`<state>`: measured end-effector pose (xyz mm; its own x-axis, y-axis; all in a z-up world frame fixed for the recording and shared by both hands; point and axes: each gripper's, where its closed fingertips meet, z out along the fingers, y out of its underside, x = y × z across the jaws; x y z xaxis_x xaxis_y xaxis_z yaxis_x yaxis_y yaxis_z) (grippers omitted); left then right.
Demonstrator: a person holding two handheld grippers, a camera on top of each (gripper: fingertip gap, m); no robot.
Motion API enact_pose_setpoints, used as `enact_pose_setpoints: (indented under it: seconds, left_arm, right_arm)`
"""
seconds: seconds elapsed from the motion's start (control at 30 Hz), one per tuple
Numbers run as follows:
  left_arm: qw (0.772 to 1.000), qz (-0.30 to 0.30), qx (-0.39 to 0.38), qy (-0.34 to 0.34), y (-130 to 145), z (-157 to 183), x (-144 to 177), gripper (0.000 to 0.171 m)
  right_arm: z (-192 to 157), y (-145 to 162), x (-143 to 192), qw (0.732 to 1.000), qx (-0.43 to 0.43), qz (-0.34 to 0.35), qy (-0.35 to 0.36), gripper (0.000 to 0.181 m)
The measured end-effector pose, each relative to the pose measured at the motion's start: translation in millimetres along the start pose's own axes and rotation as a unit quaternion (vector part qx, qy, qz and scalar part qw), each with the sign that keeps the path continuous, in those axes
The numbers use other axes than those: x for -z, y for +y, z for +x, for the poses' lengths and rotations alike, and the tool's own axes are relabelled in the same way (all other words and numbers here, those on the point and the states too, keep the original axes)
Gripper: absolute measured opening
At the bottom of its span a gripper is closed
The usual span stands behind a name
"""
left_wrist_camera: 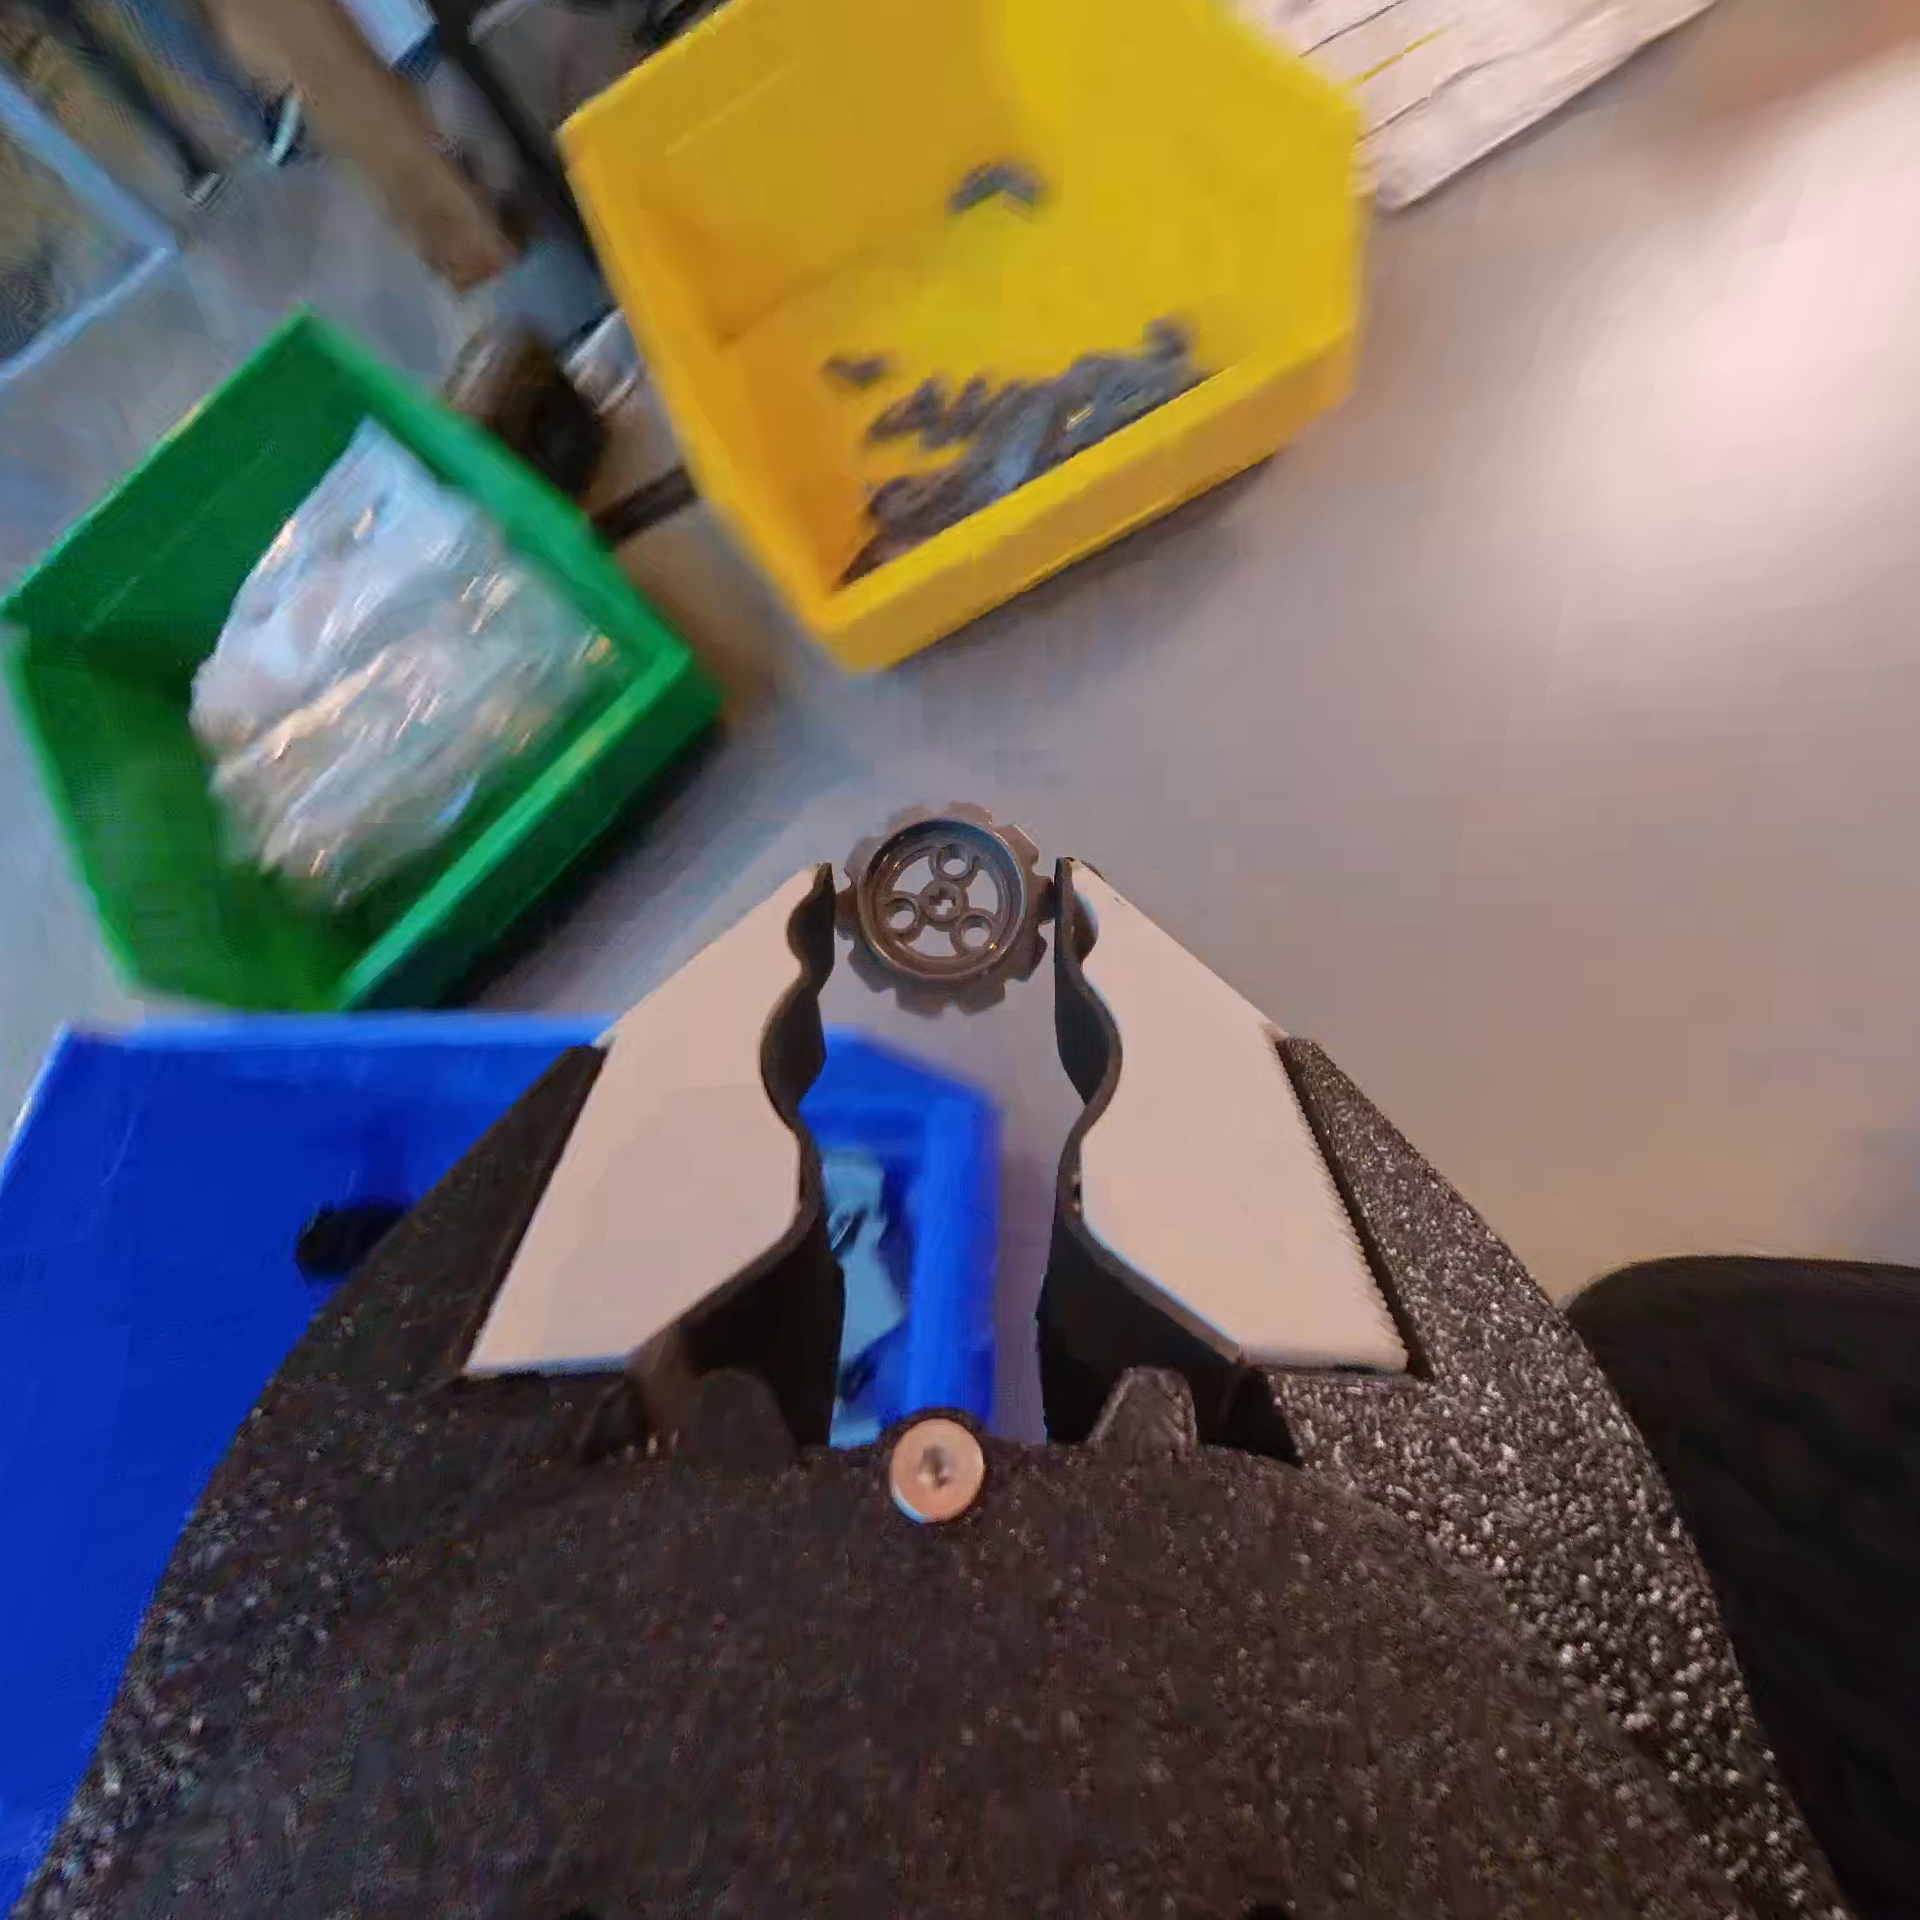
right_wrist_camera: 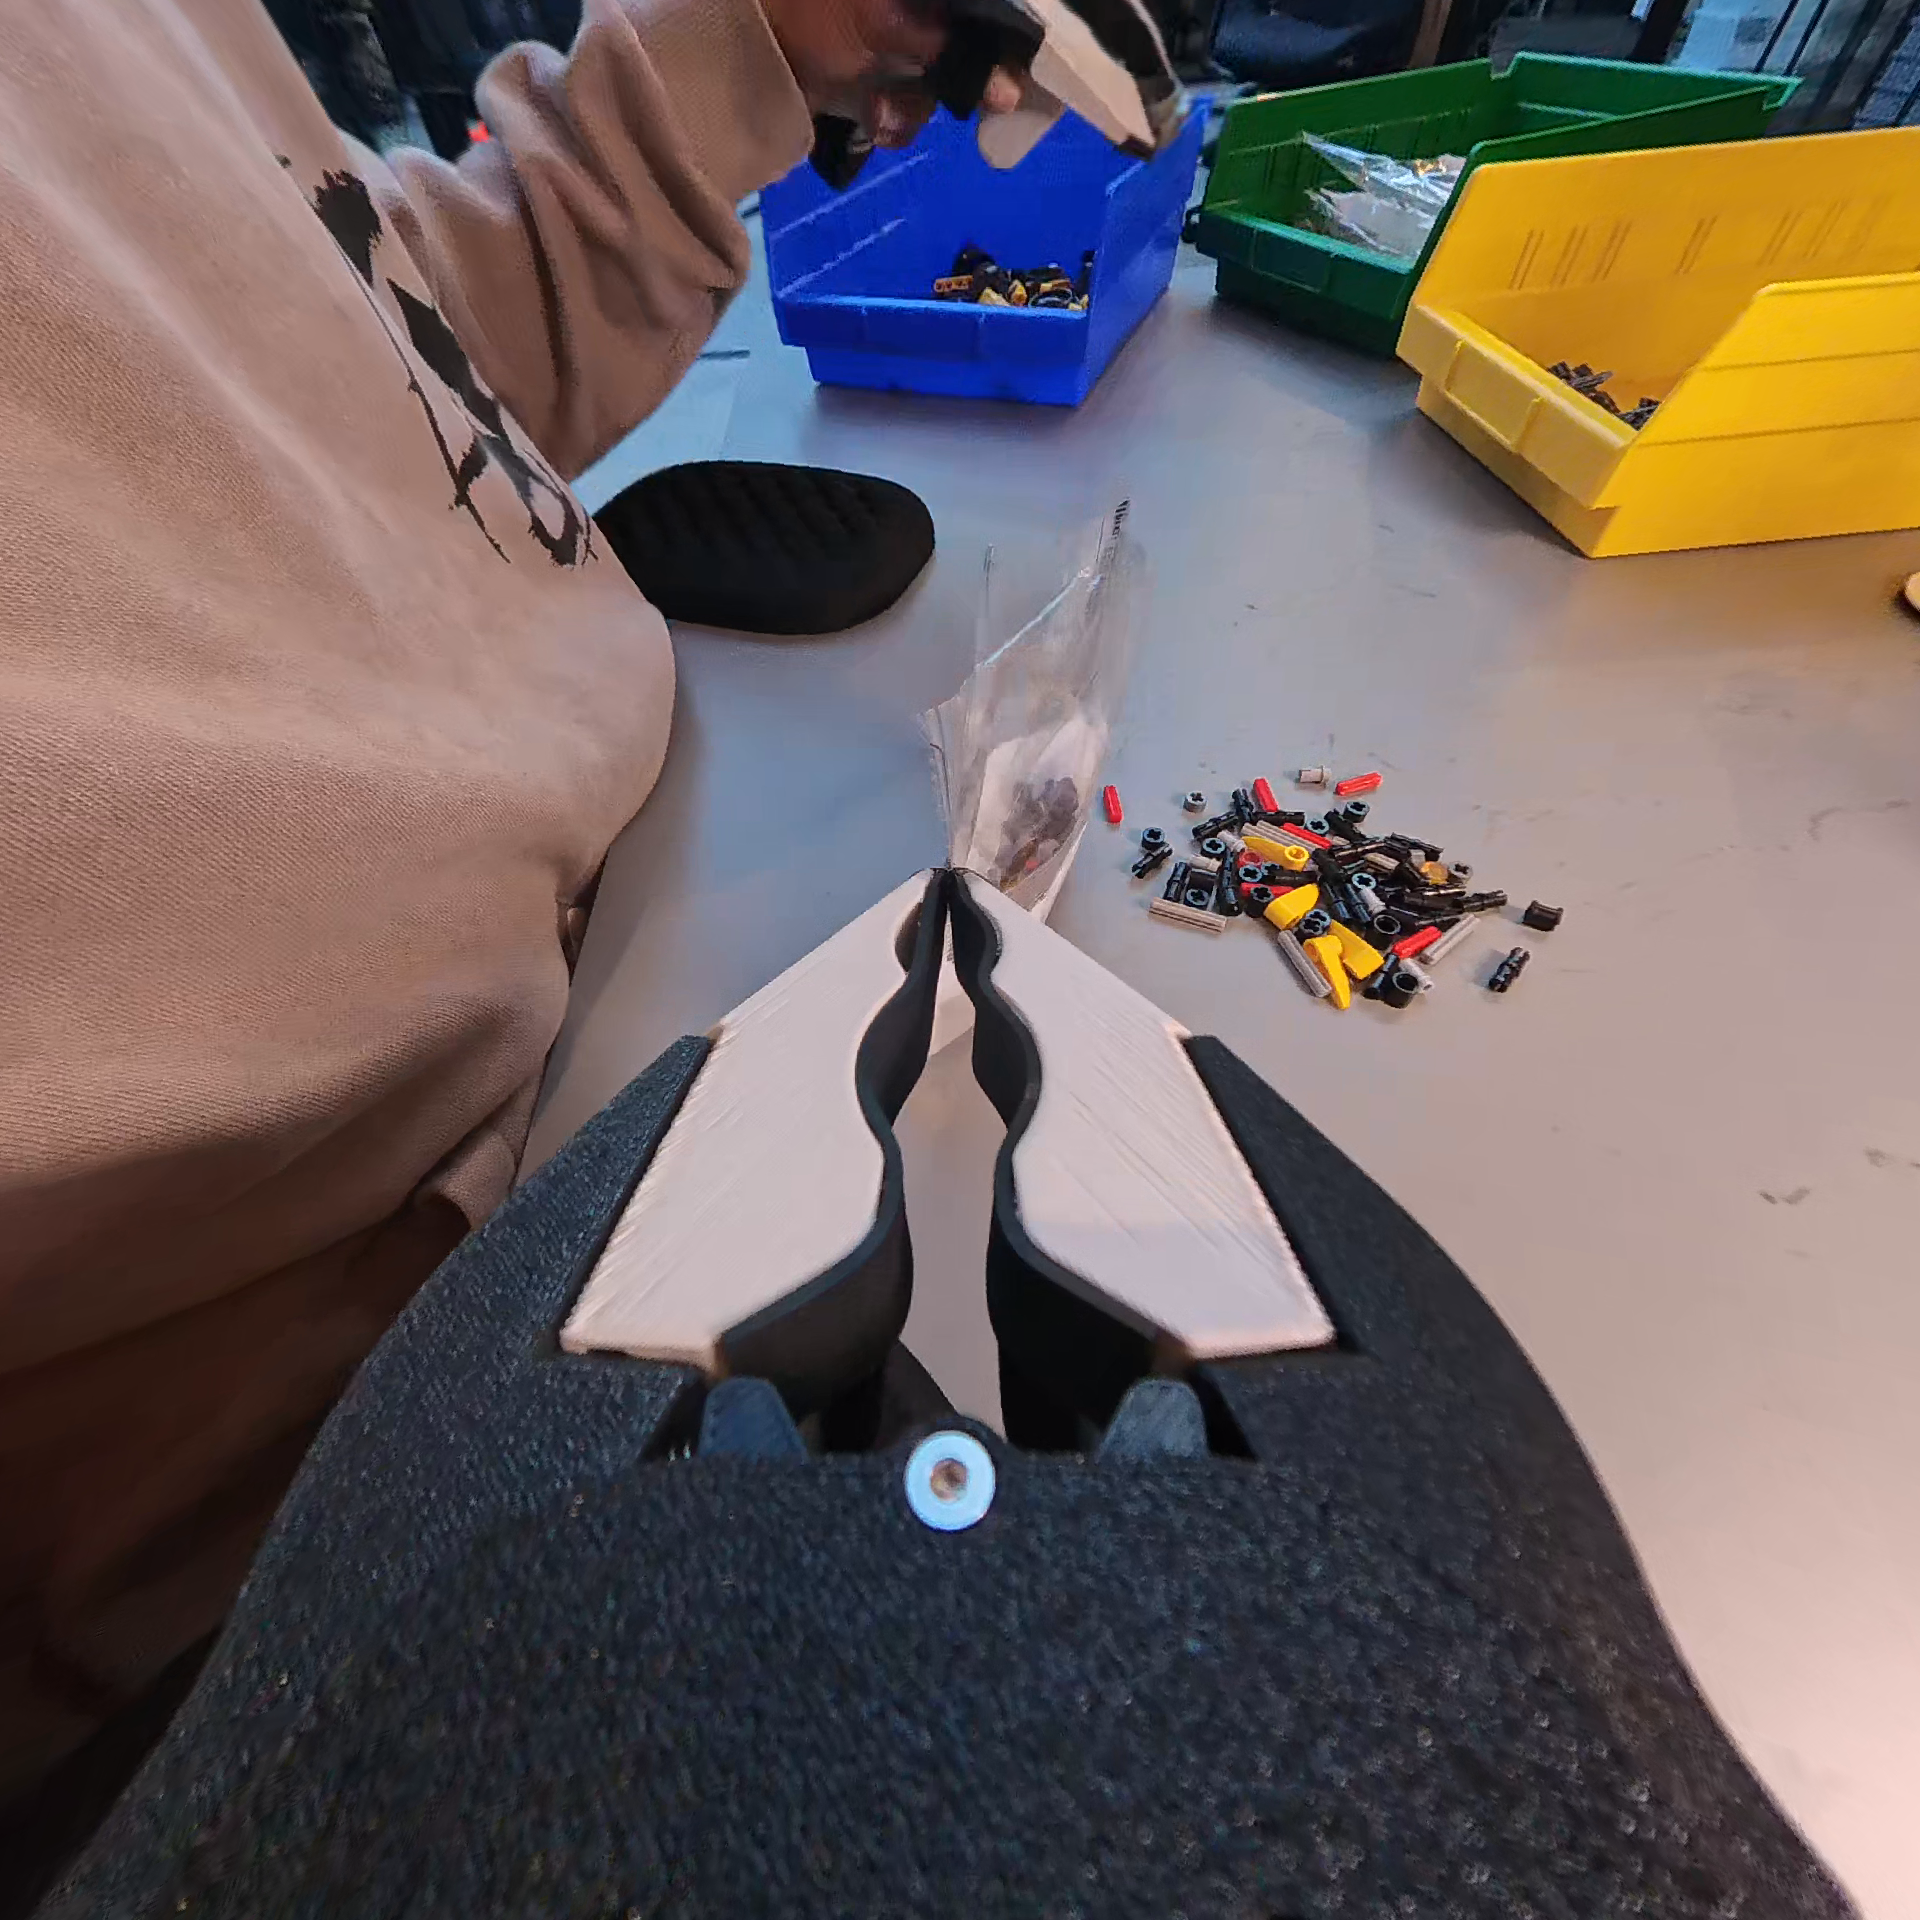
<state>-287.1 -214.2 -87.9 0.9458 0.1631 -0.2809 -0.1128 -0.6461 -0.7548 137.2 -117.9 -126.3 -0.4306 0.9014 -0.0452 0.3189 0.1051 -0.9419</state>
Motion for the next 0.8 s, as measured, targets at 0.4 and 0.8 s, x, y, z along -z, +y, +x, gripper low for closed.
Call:
enact_pose_setpoints:
  seconds: [0.4, 0.8]
  left_arm:
    - [0.991, 0.071, 0.077, -0.078, 19.1, -48.0, 20.5, 0.059]
    - [0.834, 0.163, -0.182, 0.494, -28.8, 299.1, 0.8, 0.057]
  right_arm:
    - [1.9, 0.2, -6.3, 1.0, 0.009, -0.013, 0.007, 0.0]
    - [-3.3, -8.0, -29.5, 0.998, 0.029, -0.012, -0.047, 0.0]
